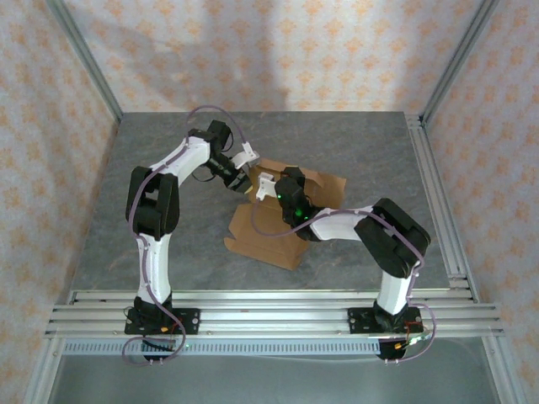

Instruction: Fold the paper box

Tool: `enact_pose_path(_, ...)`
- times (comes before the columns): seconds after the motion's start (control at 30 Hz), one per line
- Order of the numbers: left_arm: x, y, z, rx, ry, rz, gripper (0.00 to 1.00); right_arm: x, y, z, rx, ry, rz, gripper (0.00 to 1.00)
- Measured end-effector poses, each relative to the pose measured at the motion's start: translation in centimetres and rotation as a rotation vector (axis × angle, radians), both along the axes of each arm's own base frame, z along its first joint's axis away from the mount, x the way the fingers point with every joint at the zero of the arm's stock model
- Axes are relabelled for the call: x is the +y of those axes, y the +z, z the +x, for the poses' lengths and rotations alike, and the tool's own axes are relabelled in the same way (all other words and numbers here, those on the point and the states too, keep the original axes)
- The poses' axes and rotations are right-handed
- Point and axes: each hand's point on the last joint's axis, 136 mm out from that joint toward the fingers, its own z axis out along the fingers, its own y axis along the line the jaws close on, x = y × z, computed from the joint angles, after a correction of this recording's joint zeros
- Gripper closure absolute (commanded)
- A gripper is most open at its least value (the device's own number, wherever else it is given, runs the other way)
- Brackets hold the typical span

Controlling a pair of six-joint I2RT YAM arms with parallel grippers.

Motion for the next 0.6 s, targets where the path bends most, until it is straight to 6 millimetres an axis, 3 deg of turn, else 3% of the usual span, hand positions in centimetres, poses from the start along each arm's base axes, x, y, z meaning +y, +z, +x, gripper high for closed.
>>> enact_pose_path(0.6, -0.7, -1.2, 2.1, -0.051, 0.102, -0.018, 0.63, -0.5, -0.1, -0.8, 0.063, -0.016, 0.084, 1.0)
